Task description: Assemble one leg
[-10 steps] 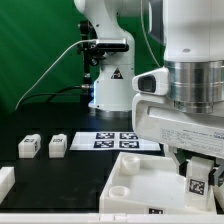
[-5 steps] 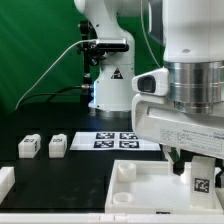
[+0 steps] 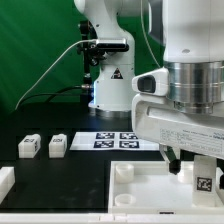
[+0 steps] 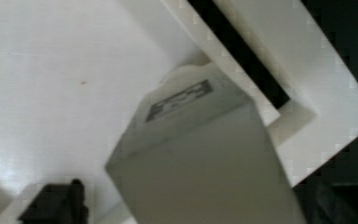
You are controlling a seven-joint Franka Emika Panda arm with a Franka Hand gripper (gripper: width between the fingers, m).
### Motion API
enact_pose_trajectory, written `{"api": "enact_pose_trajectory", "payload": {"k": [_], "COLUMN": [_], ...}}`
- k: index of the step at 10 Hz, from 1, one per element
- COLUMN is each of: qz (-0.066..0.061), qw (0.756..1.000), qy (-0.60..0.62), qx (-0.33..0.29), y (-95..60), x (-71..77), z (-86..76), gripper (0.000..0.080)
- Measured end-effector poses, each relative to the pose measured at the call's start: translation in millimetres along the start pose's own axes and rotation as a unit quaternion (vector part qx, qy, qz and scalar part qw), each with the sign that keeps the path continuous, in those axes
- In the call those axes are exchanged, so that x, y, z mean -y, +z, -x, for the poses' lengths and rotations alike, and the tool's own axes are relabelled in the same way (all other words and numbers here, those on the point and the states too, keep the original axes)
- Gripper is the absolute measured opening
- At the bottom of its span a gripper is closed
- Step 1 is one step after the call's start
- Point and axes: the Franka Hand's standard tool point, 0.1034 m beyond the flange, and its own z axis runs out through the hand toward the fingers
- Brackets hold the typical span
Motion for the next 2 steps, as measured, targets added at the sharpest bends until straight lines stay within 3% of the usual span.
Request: {"api": "enact_pose_trajectory", "payload": {"k": [2], "qz": [0.0], "qw": [1.0], "qy": [0.0], "qx": [0.0], "y": [0.0], "x": [0.0], "z": [0.0], "gripper": [0.0649]}}
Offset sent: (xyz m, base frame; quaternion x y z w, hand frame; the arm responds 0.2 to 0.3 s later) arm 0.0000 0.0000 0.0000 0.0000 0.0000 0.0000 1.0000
